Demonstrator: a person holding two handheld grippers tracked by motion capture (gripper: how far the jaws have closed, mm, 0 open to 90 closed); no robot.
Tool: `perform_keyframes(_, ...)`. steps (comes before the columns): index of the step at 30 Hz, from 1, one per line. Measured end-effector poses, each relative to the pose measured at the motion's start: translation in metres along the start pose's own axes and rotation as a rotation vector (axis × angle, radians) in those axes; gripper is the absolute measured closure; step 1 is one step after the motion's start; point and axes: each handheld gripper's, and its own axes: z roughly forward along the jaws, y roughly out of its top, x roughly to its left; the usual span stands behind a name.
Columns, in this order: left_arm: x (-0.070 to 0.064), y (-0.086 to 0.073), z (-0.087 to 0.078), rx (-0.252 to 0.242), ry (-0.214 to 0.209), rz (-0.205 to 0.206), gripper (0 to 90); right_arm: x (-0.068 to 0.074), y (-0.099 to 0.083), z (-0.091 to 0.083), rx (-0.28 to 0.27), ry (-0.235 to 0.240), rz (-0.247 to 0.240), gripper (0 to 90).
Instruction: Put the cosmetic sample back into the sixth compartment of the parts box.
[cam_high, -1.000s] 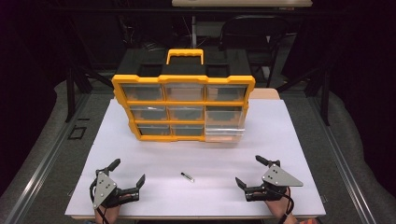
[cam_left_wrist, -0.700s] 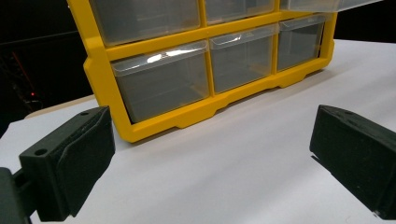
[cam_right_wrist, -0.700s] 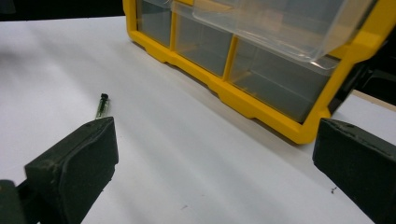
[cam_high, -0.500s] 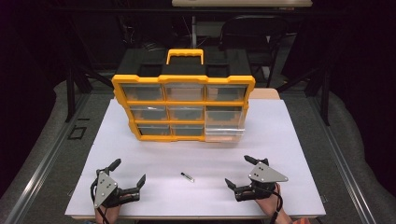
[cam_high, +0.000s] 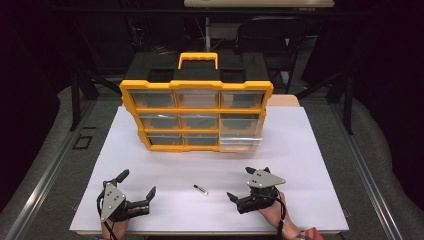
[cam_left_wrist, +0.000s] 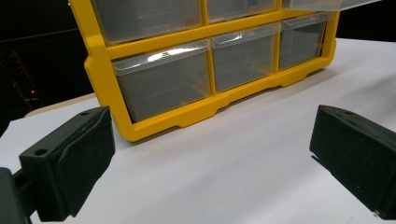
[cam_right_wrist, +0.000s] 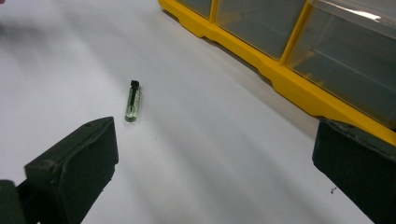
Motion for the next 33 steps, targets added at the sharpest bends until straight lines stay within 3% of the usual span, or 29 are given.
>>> perform_keyframes(13,0.000,0.000,0.000,0.000,-0.002,-0.001,0.1,0.011,0.008,0.029,0.076,0.053,-0.002,0.0)
perform_keyframes(33,0.000,0.001,-0.001,0.000,0.003,-0.001,0.1,0.027,0.022,0.058,0.173,0.069,-0.006,0.0)
